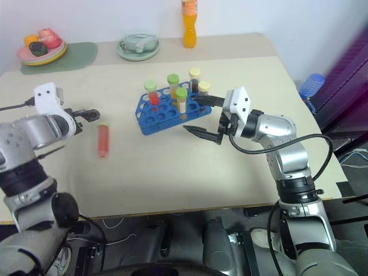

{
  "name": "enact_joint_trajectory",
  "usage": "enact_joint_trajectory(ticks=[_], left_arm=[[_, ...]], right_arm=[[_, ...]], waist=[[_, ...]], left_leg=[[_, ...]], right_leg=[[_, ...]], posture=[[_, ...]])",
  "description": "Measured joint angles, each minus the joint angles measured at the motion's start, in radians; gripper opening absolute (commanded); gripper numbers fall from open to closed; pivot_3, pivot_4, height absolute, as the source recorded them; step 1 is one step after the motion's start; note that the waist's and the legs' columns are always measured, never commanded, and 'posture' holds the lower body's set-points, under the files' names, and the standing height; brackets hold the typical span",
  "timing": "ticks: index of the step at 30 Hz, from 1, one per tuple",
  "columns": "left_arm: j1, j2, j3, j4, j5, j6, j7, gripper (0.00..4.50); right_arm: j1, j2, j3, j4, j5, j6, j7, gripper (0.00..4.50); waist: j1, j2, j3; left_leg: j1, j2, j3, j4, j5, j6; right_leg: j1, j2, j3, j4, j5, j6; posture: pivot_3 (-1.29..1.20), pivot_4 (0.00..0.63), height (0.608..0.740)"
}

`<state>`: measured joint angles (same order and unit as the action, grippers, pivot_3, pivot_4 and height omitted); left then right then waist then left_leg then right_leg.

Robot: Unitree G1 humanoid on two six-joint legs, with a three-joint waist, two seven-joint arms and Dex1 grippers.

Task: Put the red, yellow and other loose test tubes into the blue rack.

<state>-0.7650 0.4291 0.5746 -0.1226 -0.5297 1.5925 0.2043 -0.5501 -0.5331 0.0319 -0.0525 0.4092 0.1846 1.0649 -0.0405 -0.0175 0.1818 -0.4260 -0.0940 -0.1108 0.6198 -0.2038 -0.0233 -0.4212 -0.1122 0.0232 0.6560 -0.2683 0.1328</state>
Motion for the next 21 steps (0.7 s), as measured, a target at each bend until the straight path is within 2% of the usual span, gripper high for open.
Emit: enact_joint_trajectory(ticks=[8,15,21], left_arm=[[-0.092,0.029,0.021,0.252,-0.044,0.014,0.100,4.50],[-0.114,0.013,0.016,0.312,-0.144,0.014,0.198,4.50],[-0.114,0.022,-0.021,0.370,-0.314,0.014,0.324,4.50]], right_arm=[[-0.004,-0.002,0.001,-0.004,-0.001,0.026,-0.008,4.13],[-0.003,-0.002,0.001,-0.004,-0.002,0.023,-0.017,4.13],[0.025,-0.008,-0.005,-0.017,-0.002,0.018,-0.021,4.13]], waist=[[0.001,0.000,0.000],[0.003,0.000,0.000],[0.000,0.000,0.000]], left_leg=[[0.000,0.000,0.000,0.000,0.000,-0.001],[0.000,0.000,0.000,0.001,0.000,-0.002],[0.000,0.000,0.000,0.002,0.000,-0.002]], right_leg=[[-0.001,0.000,0.000,0.001,0.000,0.000],[-0.001,0.000,0.000,0.001,0.000,0.000],[-0.002,0.000,0.001,0.002,0.000,0.000]], posture=[[0.00,0.150,0.740],[0.00,0.150,0.740],[0.00,0.150,0.740]])
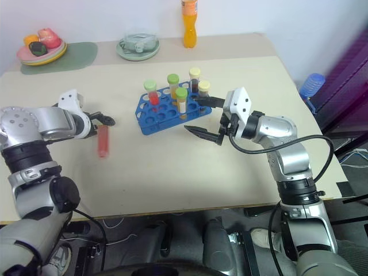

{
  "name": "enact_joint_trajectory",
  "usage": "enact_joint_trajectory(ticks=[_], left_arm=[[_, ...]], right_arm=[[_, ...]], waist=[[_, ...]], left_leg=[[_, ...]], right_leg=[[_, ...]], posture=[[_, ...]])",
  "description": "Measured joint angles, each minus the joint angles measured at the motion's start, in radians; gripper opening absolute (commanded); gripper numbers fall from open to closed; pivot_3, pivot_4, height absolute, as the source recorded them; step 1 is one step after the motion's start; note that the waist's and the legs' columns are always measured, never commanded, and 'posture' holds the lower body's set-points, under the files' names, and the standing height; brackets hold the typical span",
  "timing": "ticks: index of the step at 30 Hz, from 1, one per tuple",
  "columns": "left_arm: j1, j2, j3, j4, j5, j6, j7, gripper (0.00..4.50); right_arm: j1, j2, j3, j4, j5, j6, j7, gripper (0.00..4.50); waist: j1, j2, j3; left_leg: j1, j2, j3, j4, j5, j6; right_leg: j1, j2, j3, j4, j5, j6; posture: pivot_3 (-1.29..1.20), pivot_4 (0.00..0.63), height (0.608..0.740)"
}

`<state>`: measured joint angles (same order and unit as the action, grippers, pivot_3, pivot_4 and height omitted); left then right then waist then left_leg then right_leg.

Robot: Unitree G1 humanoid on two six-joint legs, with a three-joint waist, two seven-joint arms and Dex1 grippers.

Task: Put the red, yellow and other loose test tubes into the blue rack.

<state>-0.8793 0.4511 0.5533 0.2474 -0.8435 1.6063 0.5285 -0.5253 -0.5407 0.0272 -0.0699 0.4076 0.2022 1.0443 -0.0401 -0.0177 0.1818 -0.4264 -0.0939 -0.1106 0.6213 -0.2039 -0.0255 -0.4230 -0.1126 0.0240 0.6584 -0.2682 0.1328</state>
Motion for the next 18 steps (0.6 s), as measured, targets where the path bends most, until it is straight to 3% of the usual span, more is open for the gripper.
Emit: enact_joint_trajectory(ticks=[6,14,17,18], left_arm=[[0.007,0.045,-0.037,0.069,-0.155,0.000,0.146,4.50],[-0.007,0.026,-0.014,0.157,-0.263,-0.002,0.384,4.50],[-0.019,0.003,0.017,0.168,-0.269,-0.003,0.461,3.63],[-0.019,-0.002,0.026,0.168,-0.270,-0.002,0.486,3.06]], right_arm=[[0.004,-0.009,-0.002,-0.037,0.001,0.013,-0.017,4.13],[0.004,-0.010,-0.002,-0.051,0.003,0.034,-0.026,4.13],[0.003,-0.011,-0.003,-0.050,0.003,0.034,-0.026,4.19],[0.003,-0.011,-0.004,-0.044,0.003,0.033,-0.026,4.19]], waist=[[-0.001,0.000,0.000],[-0.001,0.000,0.000],[-0.002,0.000,0.000],[-0.002,0.000,0.000]], left_leg=[[0.000,0.000,0.000,0.001,0.000,0.000],[0.000,0.000,0.001,0.003,-0.001,-0.001],[0.000,0.000,0.001,0.004,-0.001,-0.001],[0.000,0.000,0.001,0.004,-0.001,-0.001]], right_leg=[[-0.001,0.000,0.000,0.003,0.000,0.000],[-0.001,0.000,0.000,0.003,0.000,0.000],[-0.001,0.000,0.001,0.004,0.000,0.000],[-0.001,0.000,0.001,0.004,0.000,0.000]], posture=[[0.00,0.150,0.740],[0.00,0.150,0.740],[0.00,0.150,0.740],[0.00,0.150,0.740]])
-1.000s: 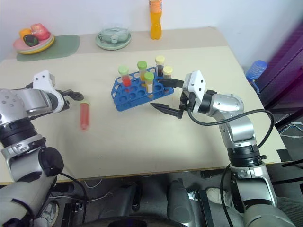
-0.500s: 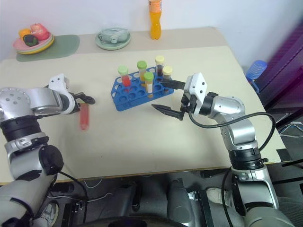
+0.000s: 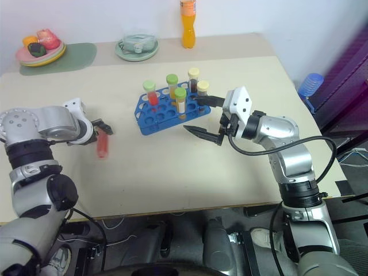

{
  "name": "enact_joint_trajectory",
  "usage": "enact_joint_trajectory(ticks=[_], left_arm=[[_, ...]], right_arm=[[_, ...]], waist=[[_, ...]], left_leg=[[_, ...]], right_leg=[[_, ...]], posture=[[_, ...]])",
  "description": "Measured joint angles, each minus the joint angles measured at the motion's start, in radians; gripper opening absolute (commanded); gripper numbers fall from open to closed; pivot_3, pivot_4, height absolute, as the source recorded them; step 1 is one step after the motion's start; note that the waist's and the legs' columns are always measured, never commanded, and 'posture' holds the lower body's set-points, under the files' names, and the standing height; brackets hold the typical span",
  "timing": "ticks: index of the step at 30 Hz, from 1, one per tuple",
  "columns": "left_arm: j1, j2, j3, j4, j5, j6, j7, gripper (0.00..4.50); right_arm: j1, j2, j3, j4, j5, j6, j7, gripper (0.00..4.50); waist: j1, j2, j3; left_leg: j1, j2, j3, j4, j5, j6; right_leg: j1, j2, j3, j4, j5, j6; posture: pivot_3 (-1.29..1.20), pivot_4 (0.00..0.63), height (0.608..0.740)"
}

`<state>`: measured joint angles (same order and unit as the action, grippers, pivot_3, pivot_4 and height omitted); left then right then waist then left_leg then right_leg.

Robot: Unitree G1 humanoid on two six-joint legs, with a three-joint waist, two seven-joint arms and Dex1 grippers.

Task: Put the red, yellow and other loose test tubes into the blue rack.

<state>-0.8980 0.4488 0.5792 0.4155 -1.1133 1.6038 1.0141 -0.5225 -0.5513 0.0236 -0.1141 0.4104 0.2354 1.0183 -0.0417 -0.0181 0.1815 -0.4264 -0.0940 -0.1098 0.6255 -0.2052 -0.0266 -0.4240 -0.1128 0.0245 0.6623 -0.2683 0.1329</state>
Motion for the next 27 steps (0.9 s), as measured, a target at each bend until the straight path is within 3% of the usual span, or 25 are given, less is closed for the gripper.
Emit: enact_joint_trajectory(ticks=[2,13,18,27], left_arm=[[0.000,-0.009,0.027,0.001,-0.002,0.001,0.036,2.24],[0.095,0.016,0.017,-0.093,-0.153,0.002,0.091,2.24],[0.138,0.025,0.017,-0.139,-0.203,0.002,0.127,0.79],[0.183,0.042,0.036,-0.173,-0.277,0.003,0.143,0.79]], right_arm=[[0.000,0.000,0.000,0.005,0.000,0.000,0.000,4.19],[0.001,0.001,0.000,0.017,-0.002,-0.015,-0.001,4.19],[-0.011,0.006,0.002,0.069,-0.004,-0.039,0.011,4.19],[-0.034,0.015,0.005,0.122,-0.008,-0.077,0.034,4.19]], waist=[[0.002,0.000,0.000],[0.000,0.000,0.000],[0.001,0.000,0.000],[-0.002,0.000,0.000]], left_leg=[[0.000,0.000,0.000,0.001,0.000,0.000],[0.000,0.000,0.001,0.003,-0.001,0.000],[0.000,0.000,0.001,0.003,-0.001,0.000],[0.000,0.000,0.001,0.003,-0.001,0.000]], right_leg=[[0.000,0.000,0.000,0.000,0.000,0.000],[0.000,0.000,0.000,0.001,0.000,0.000],[0.000,0.000,0.001,0.002,0.000,0.000],[0.000,0.000,0.001,0.002,0.000,0.000]], posture=[[0.00,0.150,0.740],[0.00,0.150,0.740],[0.00,0.150,0.740],[0.00,0.150,0.740]])
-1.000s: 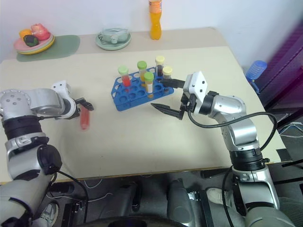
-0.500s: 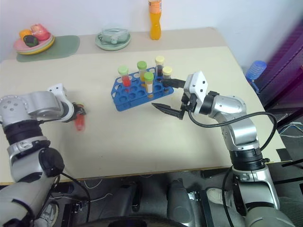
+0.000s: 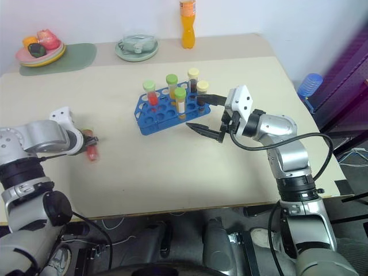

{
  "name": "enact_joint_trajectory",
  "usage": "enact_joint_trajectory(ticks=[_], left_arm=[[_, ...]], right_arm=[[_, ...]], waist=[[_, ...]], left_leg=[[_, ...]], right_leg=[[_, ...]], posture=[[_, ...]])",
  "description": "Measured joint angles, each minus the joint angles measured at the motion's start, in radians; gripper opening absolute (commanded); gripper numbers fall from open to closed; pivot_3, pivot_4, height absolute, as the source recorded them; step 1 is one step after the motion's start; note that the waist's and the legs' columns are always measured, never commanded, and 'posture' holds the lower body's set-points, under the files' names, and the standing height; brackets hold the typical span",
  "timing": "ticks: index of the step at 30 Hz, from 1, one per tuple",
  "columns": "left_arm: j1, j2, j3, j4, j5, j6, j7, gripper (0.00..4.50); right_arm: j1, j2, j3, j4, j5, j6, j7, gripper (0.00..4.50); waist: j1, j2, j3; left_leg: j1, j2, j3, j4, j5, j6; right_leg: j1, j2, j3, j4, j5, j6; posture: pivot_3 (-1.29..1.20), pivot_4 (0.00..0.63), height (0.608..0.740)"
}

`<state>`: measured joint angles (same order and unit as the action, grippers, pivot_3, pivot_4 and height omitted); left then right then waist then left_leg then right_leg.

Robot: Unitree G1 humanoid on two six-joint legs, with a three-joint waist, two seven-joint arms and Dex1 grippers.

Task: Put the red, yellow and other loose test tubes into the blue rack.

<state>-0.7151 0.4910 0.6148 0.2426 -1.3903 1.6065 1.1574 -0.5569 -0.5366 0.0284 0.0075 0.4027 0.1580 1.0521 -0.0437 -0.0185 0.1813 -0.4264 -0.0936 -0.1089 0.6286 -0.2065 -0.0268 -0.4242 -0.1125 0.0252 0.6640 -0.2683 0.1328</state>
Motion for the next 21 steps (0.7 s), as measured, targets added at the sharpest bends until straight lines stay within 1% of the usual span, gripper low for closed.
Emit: enact_joint_trajectory(ticks=[2,4,5,7,8,10,11,13,16,19,21], left_arm=[[0.042,0.005,-0.004,-0.072,-0.006,-0.009,-0.062,0.79],[0.094,0.020,-0.015,-0.204,0.005,-0.059,-0.193,0.79],[0.116,0.023,-0.015,-0.277,0.013,-0.111,-0.287,0.79],[0.186,0.055,-0.041,-0.447,0.062,-0.273,-0.622,0.79],[0.227,0.085,-0.071,-0.527,0.116,-0.370,-0.783,0.79],[0.255,0.113,-0.131,-0.608,0.220,-0.516,-0.988,0.79],[0.264,0.116,-0.178,-0.629,0.295,-0.616,-1.085,0.79],[0.270,0.093,-0.253,-0.639,0.412,-0.765,-1.204,0.79],[0.268,0.016,-0.362,-0.609,0.597,-1.014,-1.340,0.79],[0.266,-0.024,-0.496,-0.497,0.810,-1.290,-1.492,0.79],[0.263,-0.061,-0.558,-0.407,0.910,-1.431,-1.561,0.79]], right_arm=[[-0.001,0.002,0.001,0.001,-0.005,-0.004,0.004,4.19],[-0.001,0.005,0.002,0.002,-0.006,-0.007,0.006,4.19],[-0.001,0.006,0.002,0.002,-0.006,-0.009,0.006,4.19],[-0.001,0.008,0.004,-0.001,-0.006,-0.009,0.005,4.19],[0.002,0.008,0.003,-0.005,-0.006,-0.008,0.003,4.19],[0.021,0.008,0.000,-0.011,-0.005,0.000,-0.007,4.19],[0.039,0.008,0.000,-0.022,-0.005,0.007,-0.015,4.19],[0.059,0.009,-0.001,-0.034,-0.004,0.018,-0.030,4.19],[0.092,0.009,-0.016,-0.065,0.014,0.048,-0.065,4.19],[0.168,0.006,-0.057,-0.125,0.048,0.102,-0.107,4.19],[0.214,0.005,-0.072,-0.160,0.063,0.137,-0.129,4.19]], waist=[[0.000,0.000,0.000],[0.002,0.000,0.000],[0.004,0.000,0.000],[0.007,0.000,0.000],[0.007,0.000,0.000],[0.015,0.000,0.000],[0.023,0.000,0.000],[0.029,0.000,0.000],[0.034,0.000,0.000],[0.036,0.000,0.000],[0.035,0.000,0.000]], left_leg=[[0.000,0.000,0.000,0.000,0.000,0.000],[-0.001,0.000,0.000,0.000,0.000,0.000],[-0.001,0.000,0.000,0.000,0.000,0.000],[-0.001,0.000,0.001,0.000,0.000,0.000],[-0.001,0.000,0.002,-0.001,0.000,0.000],[0.000,0.000,0.002,-0.002,0.000,0.000],[0.000,0.000,0.002,-0.002,0.000,0.000],[0.000,0.000,0.003,-0.001,-0.001,0.001],[0.000,0.000,0.003,-0.001,-0.002,0.003],[0.000,0.000,0.003,-0.002,-0.003,0.005],[0.000,0.000,0.003,-0.002,-0.004,0.006]], right_leg=[[0.000,0.000,0.000,0.000,0.000,0.000],[0.000,0.000,0.000,0.000,0.000,0.000],[0.000,0.000,0.000,-0.001,0.000,0.000],[0.000,0.000,0.000,-0.002,0.000,-0.001],[0.000,0.000,0.000,-0.002,0.000,-0.001],[0.001,0.000,0.000,-0.003,0.000,-0.001],[0.001,0.000,0.000,-0.004,0.000,-0.001],[0.002,0.000,0.000,-0.005,0.000,-0.001],[0.005,0.000,0.000,-0.009,0.000,-0.001],[0.006,-0.001,0.000,-0.013,0.000,-0.001],[0.006,-0.001,0.000,-0.014,0.000,0.000]], posture=[[0.00,0.150,0.740],[0.00,0.150,0.740],[0.00,0.150,0.740],[0.00,0.150,0.740],[0.00,0.150,0.740],[0.00,0.150,0.740],[0.00,0.150,0.740],[0.00,0.150,0.740],[0.00,0.150,0.740],[0.00,0.150,0.740],[0.00,0.150,0.740]])
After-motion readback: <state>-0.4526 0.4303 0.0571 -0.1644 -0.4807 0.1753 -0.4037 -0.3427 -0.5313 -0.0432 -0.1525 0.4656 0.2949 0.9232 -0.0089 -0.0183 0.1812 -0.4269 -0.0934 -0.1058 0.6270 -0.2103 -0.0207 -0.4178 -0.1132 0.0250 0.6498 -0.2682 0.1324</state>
